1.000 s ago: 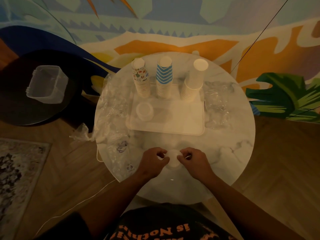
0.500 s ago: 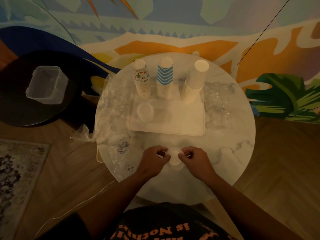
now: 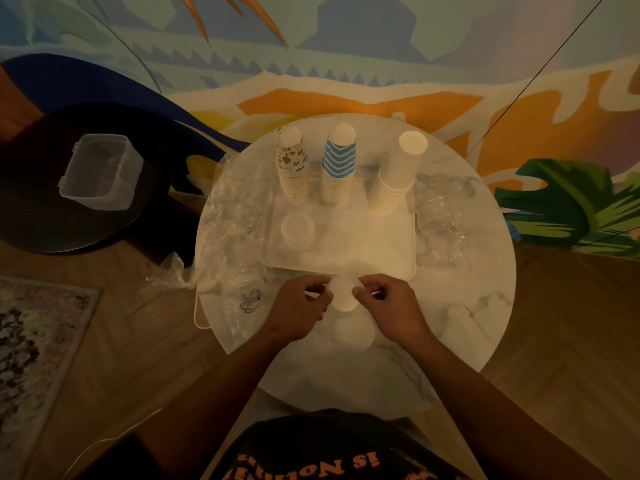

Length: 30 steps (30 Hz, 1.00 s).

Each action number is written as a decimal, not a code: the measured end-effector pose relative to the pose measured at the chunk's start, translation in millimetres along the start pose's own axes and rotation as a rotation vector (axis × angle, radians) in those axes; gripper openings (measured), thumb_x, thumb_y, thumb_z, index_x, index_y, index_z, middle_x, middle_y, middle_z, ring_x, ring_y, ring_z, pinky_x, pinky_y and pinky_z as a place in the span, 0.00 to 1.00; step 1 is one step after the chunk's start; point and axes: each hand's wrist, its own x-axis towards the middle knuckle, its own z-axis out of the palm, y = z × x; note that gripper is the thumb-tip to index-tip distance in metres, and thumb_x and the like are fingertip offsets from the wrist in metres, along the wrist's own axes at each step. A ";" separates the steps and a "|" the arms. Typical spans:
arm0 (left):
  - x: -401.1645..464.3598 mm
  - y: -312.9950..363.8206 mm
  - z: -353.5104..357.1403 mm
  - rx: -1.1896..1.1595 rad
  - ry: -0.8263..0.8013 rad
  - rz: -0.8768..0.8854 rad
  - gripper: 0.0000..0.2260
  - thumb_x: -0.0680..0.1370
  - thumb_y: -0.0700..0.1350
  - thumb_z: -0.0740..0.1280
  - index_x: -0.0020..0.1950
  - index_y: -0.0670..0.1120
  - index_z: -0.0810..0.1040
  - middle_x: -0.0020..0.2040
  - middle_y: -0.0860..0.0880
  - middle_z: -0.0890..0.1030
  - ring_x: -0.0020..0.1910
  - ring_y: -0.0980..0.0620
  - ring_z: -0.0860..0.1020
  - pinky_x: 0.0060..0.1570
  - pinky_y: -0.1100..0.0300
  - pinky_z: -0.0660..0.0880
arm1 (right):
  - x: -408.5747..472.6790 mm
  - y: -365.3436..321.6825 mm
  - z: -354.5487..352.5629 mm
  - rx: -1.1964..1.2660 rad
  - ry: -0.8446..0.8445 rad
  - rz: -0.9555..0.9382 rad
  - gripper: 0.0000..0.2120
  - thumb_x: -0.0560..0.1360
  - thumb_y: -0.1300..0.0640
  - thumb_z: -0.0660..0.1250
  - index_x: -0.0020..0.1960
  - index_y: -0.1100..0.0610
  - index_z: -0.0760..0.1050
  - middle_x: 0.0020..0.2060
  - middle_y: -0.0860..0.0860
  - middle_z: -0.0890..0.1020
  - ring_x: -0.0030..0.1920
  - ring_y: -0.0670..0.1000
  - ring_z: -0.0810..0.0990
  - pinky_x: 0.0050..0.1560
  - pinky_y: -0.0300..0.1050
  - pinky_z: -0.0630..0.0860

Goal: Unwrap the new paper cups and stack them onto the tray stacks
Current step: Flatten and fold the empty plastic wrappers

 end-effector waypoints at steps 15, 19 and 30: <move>76.2 21.4 -66.8 -0.035 0.267 0.012 0.12 0.79 0.38 0.71 0.63 0.42 0.81 0.50 0.49 0.83 0.41 0.57 0.82 0.35 0.67 0.80 | 82.0 -61.9 53.9 0.084 0.008 -0.076 0.10 0.75 0.60 0.74 0.56 0.56 0.82 0.45 0.45 0.83 0.40 0.43 0.81 0.48 0.39 0.78; 100.4 16.6 -68.2 -0.011 0.335 -0.006 0.13 0.79 0.38 0.70 0.64 0.42 0.81 0.55 0.48 0.83 0.40 0.56 0.82 0.36 0.64 0.82 | 106.3 -69.1 70.0 0.068 0.029 -0.069 0.12 0.75 0.61 0.74 0.58 0.58 0.82 0.47 0.49 0.84 0.42 0.48 0.83 0.51 0.44 0.80; 135.3 -1.3 -67.6 0.217 0.321 -0.041 0.13 0.80 0.41 0.68 0.64 0.43 0.82 0.64 0.44 0.81 0.62 0.47 0.80 0.64 0.62 0.71 | 142.2 -64.1 92.6 -0.018 0.006 -0.005 0.13 0.75 0.60 0.73 0.59 0.59 0.83 0.47 0.49 0.83 0.50 0.51 0.83 0.60 0.50 0.79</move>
